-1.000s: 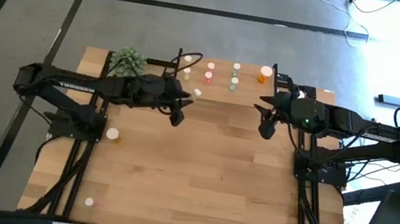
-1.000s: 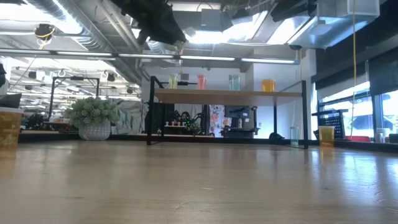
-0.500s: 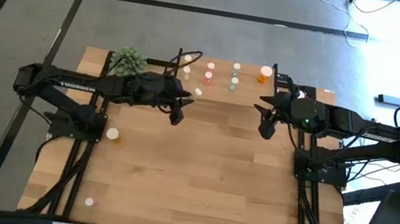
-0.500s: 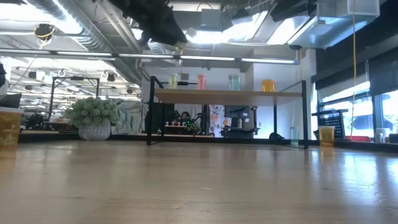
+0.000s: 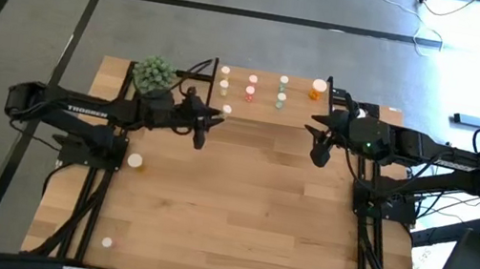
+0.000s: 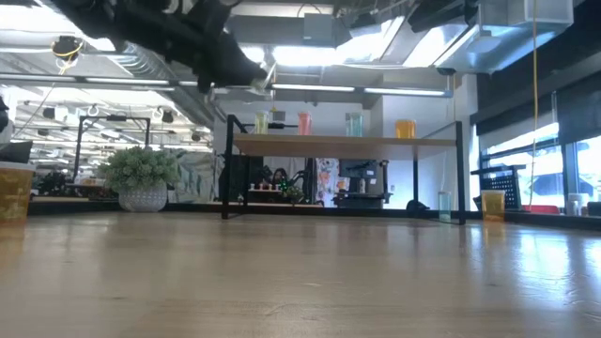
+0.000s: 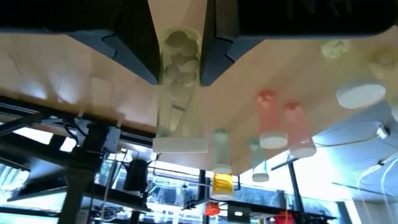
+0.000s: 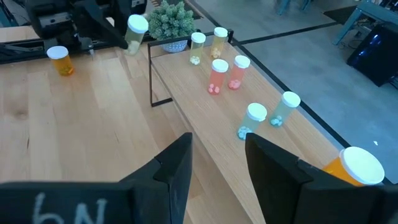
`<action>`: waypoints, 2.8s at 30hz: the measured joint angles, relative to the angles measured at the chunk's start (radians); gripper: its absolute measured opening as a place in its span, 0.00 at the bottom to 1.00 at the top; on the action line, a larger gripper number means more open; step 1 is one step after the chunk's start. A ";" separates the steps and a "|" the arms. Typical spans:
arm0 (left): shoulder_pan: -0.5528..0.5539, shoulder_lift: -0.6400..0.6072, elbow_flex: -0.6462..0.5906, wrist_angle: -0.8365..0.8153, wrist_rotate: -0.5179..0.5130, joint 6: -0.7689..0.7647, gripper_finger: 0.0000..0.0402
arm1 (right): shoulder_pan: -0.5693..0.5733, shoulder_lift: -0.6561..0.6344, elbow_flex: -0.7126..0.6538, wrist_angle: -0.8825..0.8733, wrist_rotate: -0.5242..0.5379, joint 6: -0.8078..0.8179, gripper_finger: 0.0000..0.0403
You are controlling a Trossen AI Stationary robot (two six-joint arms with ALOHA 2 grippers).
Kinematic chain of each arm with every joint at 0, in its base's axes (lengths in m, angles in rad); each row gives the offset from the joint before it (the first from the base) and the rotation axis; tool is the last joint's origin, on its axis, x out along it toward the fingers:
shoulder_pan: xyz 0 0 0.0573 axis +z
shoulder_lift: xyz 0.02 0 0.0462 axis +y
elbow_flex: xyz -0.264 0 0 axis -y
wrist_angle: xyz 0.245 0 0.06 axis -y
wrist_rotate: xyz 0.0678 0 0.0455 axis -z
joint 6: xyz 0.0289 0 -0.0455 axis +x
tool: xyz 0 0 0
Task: Pick and place medicine bottles onto shelf by color
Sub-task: Put the yellow pill bottle on the shelf aligned with the other yellow pill bottles
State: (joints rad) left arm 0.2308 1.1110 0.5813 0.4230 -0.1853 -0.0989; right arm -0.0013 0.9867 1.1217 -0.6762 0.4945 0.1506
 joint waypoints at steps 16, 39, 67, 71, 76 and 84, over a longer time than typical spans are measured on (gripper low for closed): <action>0.113 0.013 -0.143 0.263 0.117 0.056 0.23 | 0.000 0.000 0.000 0.002 0.000 0.001 0.38; 0.240 0.152 -0.154 0.393 0.260 0.032 0.23 | 0.000 0.000 0.000 0.002 0.000 0.000 0.38; 0.218 0.180 -0.155 0.508 0.252 0.027 0.23 | 0.000 0.000 0.000 0.002 0.000 0.000 0.38; 0.218 0.179 -0.155 0.517 0.257 0.022 0.23 | 0.000 0.000 0.000 0.002 0.000 0.000 0.38; 0.218 0.179 -0.155 0.514 0.260 0.022 0.23 | 0.000 0.000 0.000 0.002 0.000 0.000 0.38; 0.218 0.179 -0.155 0.513 0.284 0.022 0.23 | 0.000 0.000 0.000 0.002 0.000 0.002 0.38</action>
State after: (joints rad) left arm 0.4484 1.2896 0.4267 0.9363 0.0990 -0.0766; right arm -0.0013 0.9867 1.1217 -0.6737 0.4942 0.1522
